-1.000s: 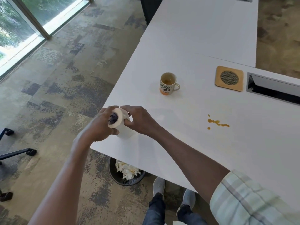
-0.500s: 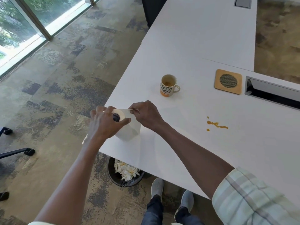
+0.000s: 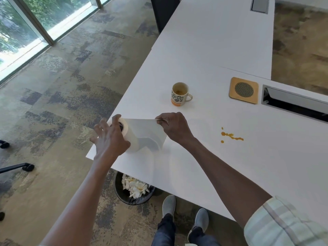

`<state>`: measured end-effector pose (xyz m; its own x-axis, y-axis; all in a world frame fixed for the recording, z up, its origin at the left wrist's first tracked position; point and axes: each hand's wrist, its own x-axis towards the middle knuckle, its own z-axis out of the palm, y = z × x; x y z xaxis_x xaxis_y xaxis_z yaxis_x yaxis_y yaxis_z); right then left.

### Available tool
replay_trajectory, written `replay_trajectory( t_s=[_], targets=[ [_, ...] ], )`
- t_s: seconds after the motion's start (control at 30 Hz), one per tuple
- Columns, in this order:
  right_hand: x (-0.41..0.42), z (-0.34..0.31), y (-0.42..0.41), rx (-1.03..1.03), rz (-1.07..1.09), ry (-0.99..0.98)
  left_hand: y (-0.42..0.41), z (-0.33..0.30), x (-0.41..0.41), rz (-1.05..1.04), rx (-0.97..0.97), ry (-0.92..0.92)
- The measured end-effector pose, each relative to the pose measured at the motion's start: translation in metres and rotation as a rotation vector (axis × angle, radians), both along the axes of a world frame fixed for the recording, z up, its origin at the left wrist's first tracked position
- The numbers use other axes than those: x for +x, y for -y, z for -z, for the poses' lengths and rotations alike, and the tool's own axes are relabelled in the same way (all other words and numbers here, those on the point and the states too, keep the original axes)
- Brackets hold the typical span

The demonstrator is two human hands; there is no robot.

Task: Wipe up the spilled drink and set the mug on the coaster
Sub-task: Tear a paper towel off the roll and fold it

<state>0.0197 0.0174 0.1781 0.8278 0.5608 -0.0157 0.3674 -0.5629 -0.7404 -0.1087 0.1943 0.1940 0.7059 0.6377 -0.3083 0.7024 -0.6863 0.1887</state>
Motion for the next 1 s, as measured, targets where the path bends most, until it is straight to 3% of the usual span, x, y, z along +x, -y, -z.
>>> replay_trajectory(
  t_s=[0.3, 0.47, 1.0],
  targets=[
    [0.005, 0.004, 0.028, 0.009, 0.032, -0.016, -0.007, 0.004, -0.005, -0.054, -0.045, 0.121],
    [0.007, 0.01, 0.038, -0.002, 0.021, -0.055, -0.019, 0.007, -0.008, -0.004, -0.177, 0.21],
    [-0.005, 0.026, 0.029, 0.043, 0.001, -0.075, -0.076, 0.002, -0.002, 0.048, -0.388, 0.18]
  ],
)
